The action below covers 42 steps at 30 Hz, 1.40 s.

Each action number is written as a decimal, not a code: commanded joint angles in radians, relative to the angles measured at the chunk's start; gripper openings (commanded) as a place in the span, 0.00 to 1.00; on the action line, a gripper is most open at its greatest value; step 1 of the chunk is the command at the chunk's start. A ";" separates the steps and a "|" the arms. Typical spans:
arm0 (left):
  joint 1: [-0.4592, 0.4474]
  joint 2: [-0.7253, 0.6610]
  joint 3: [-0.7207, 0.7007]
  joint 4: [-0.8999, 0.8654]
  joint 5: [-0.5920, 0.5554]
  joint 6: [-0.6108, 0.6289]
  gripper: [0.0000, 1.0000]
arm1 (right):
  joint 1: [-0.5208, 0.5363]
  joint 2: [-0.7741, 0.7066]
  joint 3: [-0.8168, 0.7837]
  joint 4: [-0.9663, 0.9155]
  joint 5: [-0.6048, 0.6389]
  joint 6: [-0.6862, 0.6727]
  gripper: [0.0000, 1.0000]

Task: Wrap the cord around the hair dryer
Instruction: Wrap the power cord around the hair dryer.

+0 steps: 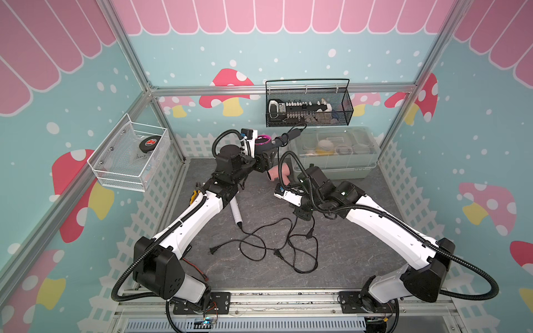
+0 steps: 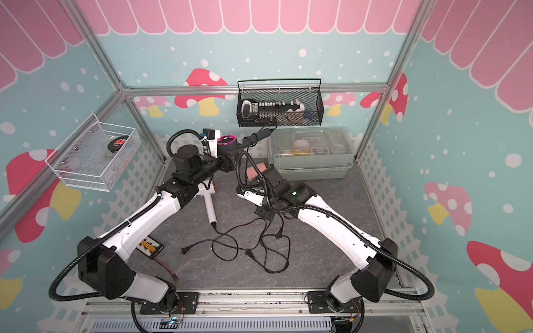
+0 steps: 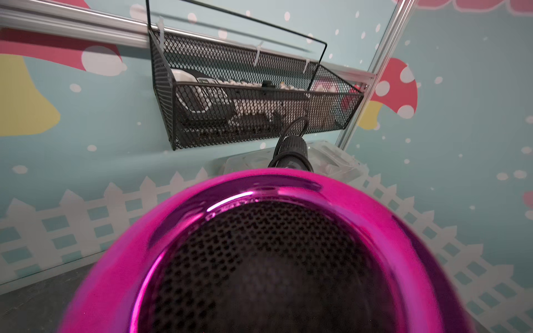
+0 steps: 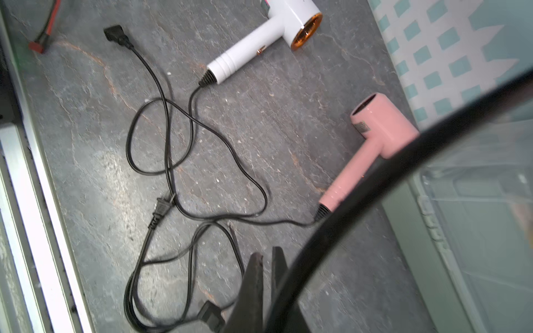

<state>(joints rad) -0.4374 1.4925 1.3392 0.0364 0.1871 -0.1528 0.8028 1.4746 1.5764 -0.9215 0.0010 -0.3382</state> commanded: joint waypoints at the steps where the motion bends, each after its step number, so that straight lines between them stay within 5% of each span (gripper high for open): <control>1: -0.032 -0.006 0.042 -0.122 -0.082 0.120 0.00 | 0.012 0.005 0.113 -0.175 0.138 -0.062 0.00; 7: -0.058 -0.016 0.012 -0.221 -0.067 0.173 0.00 | 0.013 -0.001 0.282 -0.223 0.248 -0.131 0.00; 23: -0.168 -0.092 -0.098 -0.364 0.250 0.341 0.00 | -0.074 0.089 0.536 -0.225 0.385 -0.377 0.00; 32: -0.240 -0.132 -0.118 -0.392 0.436 0.393 0.00 | -0.239 0.147 0.592 -0.213 0.172 -0.479 0.00; 42: -0.305 -0.198 -0.123 -0.399 0.477 0.421 0.00 | -0.414 0.199 0.474 -0.164 -0.197 -0.516 0.00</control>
<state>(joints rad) -0.7334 1.3468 1.2175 -0.3771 0.5926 0.2226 0.4221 1.6623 2.0773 -1.1351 -0.0219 -0.8383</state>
